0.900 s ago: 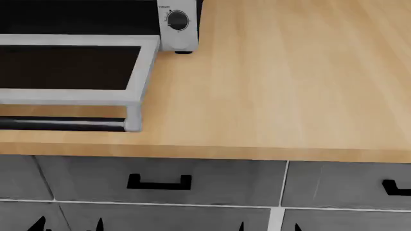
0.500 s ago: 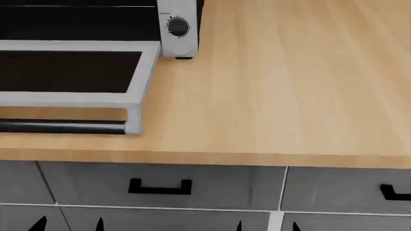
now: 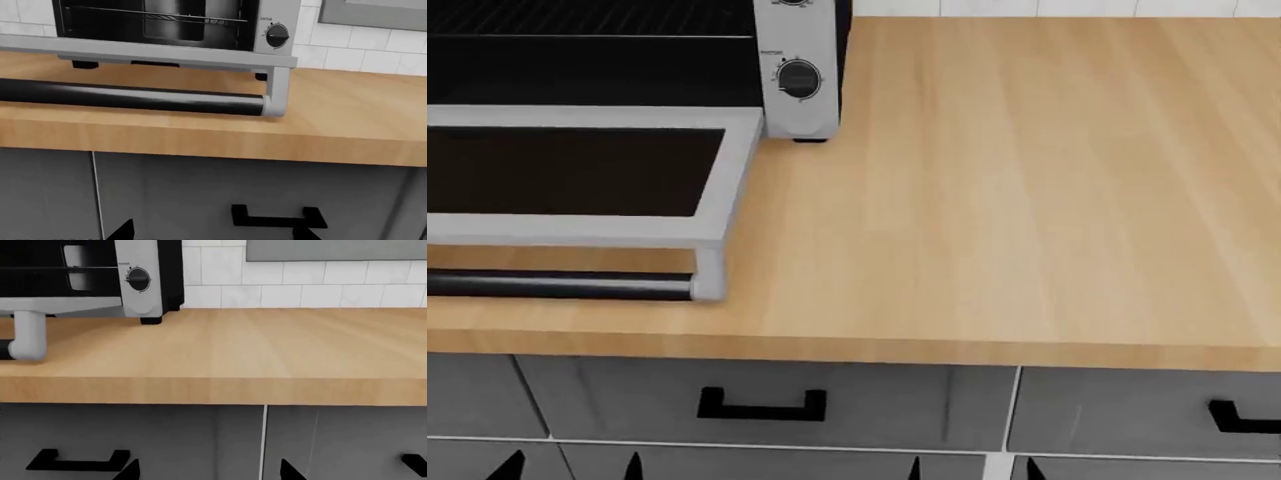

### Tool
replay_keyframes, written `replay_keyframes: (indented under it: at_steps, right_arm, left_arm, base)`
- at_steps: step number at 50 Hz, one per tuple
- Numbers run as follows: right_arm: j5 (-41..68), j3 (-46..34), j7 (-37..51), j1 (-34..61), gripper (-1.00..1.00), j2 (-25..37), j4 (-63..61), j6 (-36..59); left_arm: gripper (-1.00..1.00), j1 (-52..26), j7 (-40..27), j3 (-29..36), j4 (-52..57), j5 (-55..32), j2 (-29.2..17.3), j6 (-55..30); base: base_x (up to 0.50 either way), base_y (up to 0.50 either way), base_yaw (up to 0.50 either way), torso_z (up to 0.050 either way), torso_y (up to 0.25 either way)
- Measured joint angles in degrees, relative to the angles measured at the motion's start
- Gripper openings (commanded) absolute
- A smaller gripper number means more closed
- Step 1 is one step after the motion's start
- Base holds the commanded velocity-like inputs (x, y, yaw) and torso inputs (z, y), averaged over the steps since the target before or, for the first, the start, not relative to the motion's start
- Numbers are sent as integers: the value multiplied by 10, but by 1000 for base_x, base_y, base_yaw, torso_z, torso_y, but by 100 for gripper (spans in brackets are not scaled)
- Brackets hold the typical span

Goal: Close the toaster oven door.

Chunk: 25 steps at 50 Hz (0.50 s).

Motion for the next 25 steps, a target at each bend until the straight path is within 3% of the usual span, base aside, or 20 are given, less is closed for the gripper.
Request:
replay_keyframes:
  at_steps: [8,16,25]
  right_arm:
    - [6,-7,5,1,100,6,-5,1]
    - [7,-8,15,11,100,23,-60,48]
    - [13,8,20,61,100,65,-192,184]
  left_arm:
    - [100,2,-6,6,9,-7,-7,-6]
    - [100,-21,-26,-3,59,-25,-24,-81]
    - [100,-86,-39,-21,152,-67,-66,-232]
  base:
    - [0,0,0,50,22]
    - [0,0,0,0,0]
    - [0,0,0,0,0]
